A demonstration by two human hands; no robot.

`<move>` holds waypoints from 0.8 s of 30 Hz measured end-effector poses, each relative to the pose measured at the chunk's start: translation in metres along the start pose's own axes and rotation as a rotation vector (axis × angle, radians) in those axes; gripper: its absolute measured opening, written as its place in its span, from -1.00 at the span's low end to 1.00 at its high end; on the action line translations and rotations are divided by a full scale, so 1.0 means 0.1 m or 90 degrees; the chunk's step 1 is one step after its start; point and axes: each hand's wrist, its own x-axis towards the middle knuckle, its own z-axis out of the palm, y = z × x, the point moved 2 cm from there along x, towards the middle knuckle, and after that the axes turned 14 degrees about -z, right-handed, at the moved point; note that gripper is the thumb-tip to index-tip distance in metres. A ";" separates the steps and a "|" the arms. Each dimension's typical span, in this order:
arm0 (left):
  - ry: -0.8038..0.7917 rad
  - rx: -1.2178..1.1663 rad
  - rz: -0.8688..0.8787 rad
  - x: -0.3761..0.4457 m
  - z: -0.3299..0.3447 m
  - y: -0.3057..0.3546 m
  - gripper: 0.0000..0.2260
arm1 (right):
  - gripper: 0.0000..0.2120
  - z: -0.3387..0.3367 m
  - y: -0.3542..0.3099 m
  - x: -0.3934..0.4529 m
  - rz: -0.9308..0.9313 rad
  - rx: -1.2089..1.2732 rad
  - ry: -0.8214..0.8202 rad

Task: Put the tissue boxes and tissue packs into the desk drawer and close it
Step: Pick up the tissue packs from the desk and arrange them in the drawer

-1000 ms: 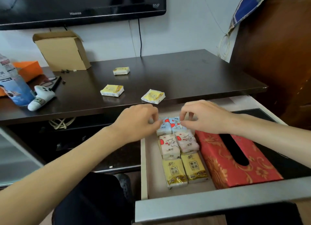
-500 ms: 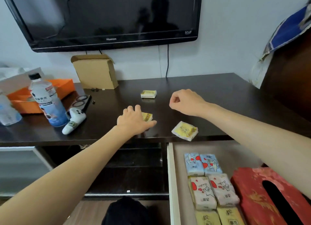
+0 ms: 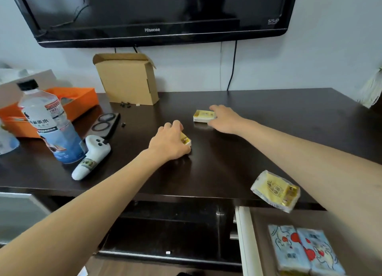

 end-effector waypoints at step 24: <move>-0.131 -0.046 0.125 -0.72 0.01 0.51 -0.20 | -0.33 -0.69 0.53 -1.29 0.020 0.044 -0.014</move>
